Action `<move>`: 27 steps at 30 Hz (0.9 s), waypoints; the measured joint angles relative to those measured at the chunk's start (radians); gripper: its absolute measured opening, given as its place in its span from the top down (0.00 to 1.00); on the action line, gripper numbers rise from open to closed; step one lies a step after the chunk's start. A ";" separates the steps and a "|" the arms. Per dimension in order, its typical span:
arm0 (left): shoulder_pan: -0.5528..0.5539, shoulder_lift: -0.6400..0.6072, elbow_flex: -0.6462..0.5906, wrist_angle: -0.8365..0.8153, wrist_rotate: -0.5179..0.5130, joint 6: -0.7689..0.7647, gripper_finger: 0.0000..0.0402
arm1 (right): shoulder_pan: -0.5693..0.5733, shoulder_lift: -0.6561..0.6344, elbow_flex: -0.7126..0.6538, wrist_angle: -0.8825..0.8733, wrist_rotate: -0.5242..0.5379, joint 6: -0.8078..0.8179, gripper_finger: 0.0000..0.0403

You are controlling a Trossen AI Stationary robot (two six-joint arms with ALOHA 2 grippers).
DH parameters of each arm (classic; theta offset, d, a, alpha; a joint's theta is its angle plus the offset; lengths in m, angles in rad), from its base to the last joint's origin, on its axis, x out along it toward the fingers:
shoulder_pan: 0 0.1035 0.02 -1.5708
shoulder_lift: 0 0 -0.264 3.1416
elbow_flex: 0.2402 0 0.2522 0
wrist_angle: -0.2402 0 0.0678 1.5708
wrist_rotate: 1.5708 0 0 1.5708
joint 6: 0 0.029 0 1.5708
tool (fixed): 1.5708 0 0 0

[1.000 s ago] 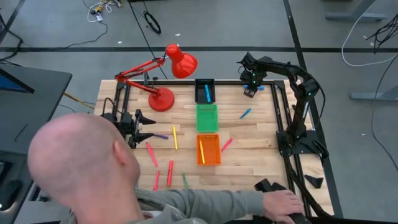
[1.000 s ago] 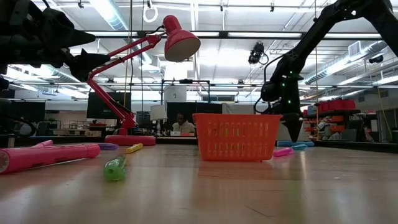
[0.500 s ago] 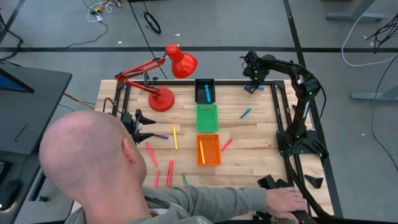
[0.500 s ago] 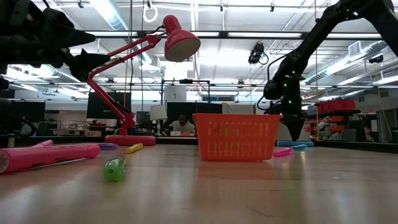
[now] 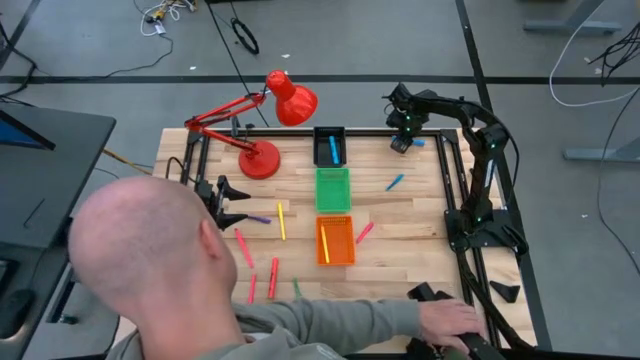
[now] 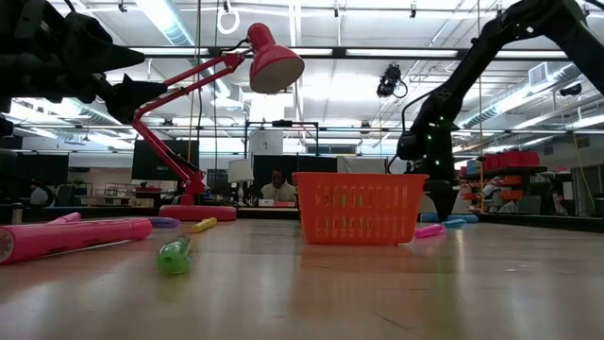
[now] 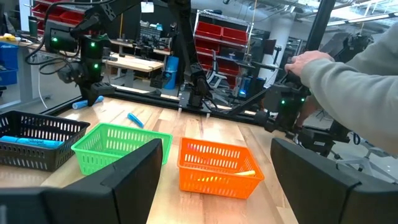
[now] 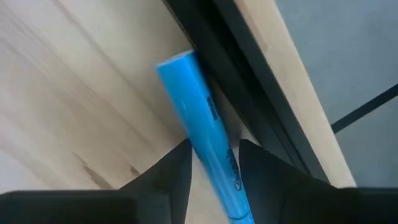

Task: Pick & Place Markers
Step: Put the top blue highlighter into the black bin

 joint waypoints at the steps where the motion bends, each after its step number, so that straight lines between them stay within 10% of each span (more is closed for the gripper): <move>1: 0.000 0.000 0.000 0.000 0.000 0.000 0.23 | 0.002 0.000 0.000 -0.004 0.000 -0.006 0.66; 27: 0.000 0.000 0.000 0.000 0.000 0.000 0.23 | 0.022 0.007 0.026 -0.191 -0.069 -0.018 0.89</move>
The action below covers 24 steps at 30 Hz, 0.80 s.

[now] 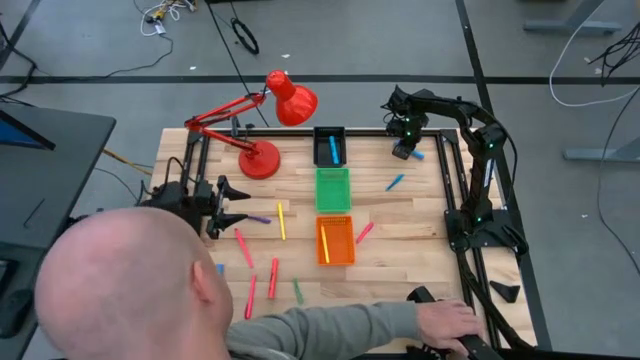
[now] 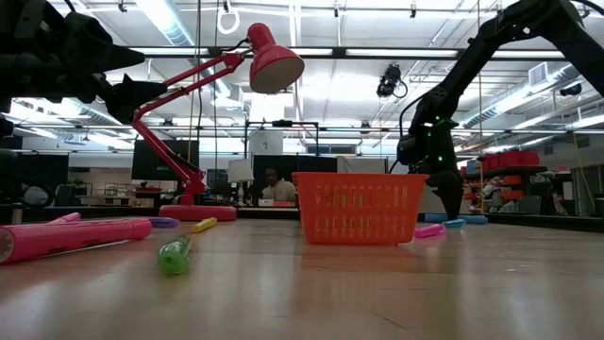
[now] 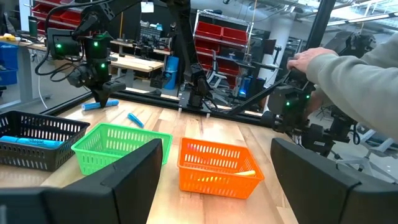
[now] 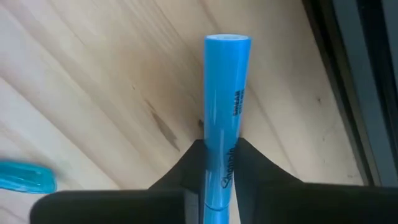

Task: Pick & Place Markers
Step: Put the top blue highlighter into the black bin

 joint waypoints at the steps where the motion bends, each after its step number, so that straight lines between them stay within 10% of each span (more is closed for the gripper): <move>1: 0.000 0.000 0.000 0.000 0.000 0.000 0.23 | 0.000 -0.002 0.000 -0.005 0.003 0.001 0.89; 24: 0.000 0.000 0.000 0.000 0.000 0.000 0.23 | 0.072 -0.259 0.001 -0.157 0.114 -0.080 0.88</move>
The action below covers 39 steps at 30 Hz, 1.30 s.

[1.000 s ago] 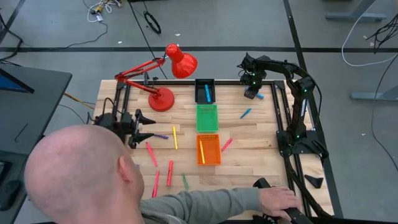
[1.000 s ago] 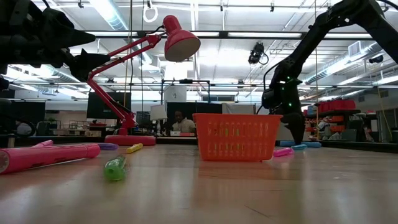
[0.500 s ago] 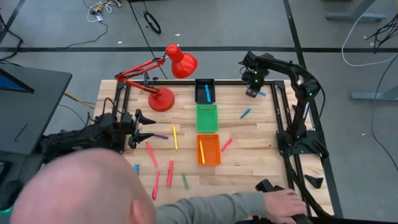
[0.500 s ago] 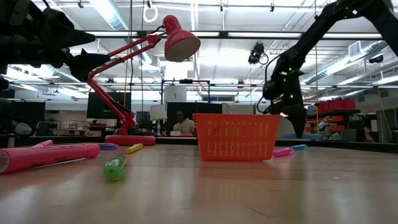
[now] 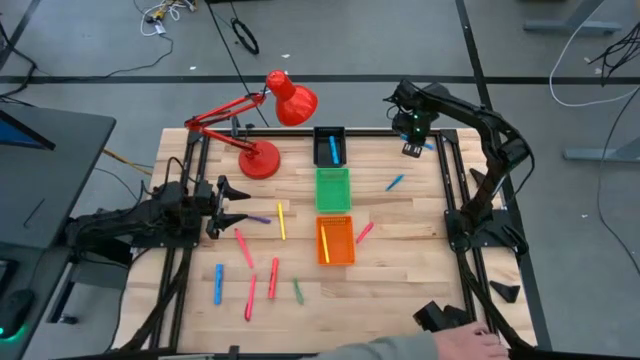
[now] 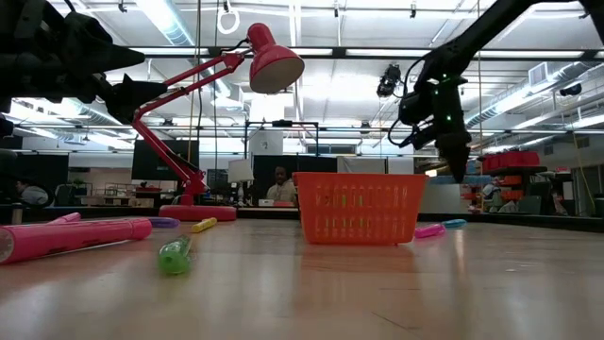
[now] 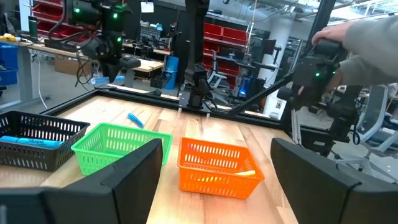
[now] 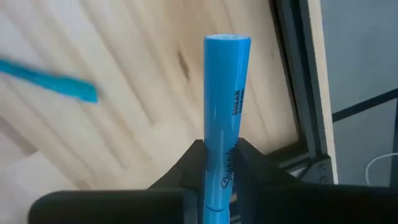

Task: Pick & Place Markers
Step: Put the top blue highlighter into the black bin

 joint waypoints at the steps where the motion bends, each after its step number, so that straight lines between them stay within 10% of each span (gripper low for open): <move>1: 0.000 0.000 0.000 0.000 0.000 0.000 0.23 | 0.007 -0.008 0.000 -0.008 0.001 -0.010 0.88; 39: 0.000 0.000 0.000 0.000 0.000 0.000 0.23 | 0.256 -0.045 0.000 -0.076 0.052 -0.201 0.88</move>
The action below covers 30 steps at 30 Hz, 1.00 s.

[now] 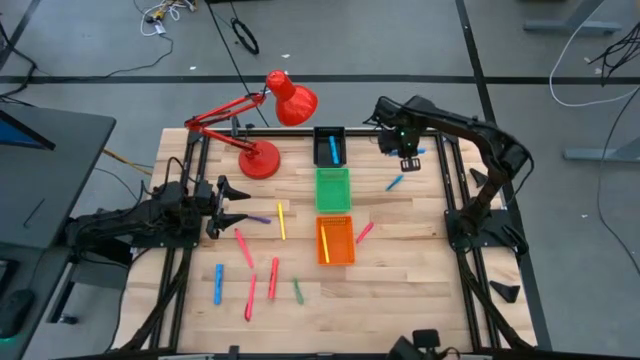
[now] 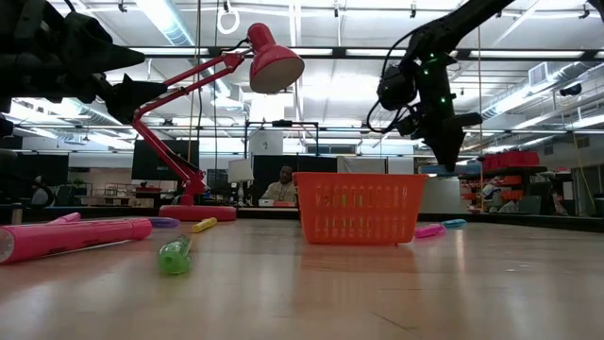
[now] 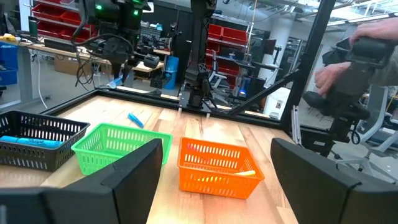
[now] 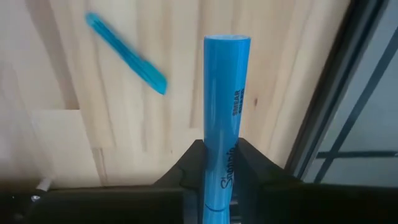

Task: Pick & Place Markers
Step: Put the top blue highlighter into the black bin

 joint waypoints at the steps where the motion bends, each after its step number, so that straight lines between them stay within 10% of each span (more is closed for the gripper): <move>1: 0.000 0.000 0.000 0.000 0.000 0.000 0.23 | 0.013 0.000 0.000 0.000 0.000 -0.010 0.88; 30: 0.000 0.000 0.000 0.000 0.000 0.000 0.23 | 0.366 0.000 0.000 0.163 -0.007 -0.507 0.88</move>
